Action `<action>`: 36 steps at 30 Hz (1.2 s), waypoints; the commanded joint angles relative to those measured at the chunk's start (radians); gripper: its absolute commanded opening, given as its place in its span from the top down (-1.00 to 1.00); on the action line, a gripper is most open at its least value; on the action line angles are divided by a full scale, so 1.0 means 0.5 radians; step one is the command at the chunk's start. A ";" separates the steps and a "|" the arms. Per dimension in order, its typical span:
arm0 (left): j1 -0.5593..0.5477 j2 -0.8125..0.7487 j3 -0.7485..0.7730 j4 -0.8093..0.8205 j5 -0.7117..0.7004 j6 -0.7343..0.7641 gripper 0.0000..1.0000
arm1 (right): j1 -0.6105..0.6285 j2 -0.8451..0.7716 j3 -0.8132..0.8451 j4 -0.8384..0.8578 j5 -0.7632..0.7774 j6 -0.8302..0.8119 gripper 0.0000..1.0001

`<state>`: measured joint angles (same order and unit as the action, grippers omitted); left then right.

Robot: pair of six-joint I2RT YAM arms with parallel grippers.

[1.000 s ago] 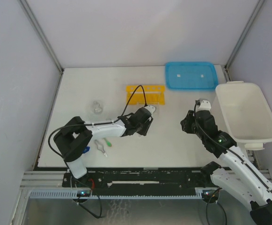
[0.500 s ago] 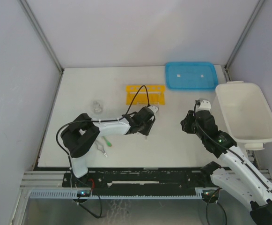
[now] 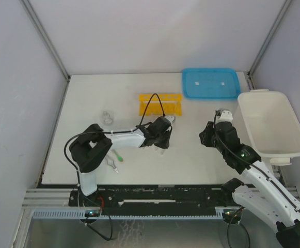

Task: Organize the chemistry lab equipment
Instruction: Pick up the test tube at the center of the board.

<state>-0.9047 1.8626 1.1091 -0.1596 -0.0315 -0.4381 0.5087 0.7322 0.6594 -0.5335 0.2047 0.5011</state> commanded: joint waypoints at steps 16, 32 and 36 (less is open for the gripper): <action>-0.099 -0.121 -0.136 0.286 -0.347 -1.328 0.98 | 0.021 -0.033 -0.049 0.123 0.024 0.006 0.50; -0.250 0.070 0.380 -0.882 -0.582 -2.043 0.89 | 0.038 -0.013 -0.085 0.162 0.005 0.025 0.50; -0.256 0.218 0.630 -1.246 -0.493 -2.131 0.89 | 0.044 -0.010 -0.090 0.170 0.006 0.029 0.50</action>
<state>-1.0233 1.9175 1.2869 -0.5728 -0.3004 -1.4181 0.5209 0.7280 0.6140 -0.4980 0.2016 0.5056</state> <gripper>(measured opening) 0.168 0.251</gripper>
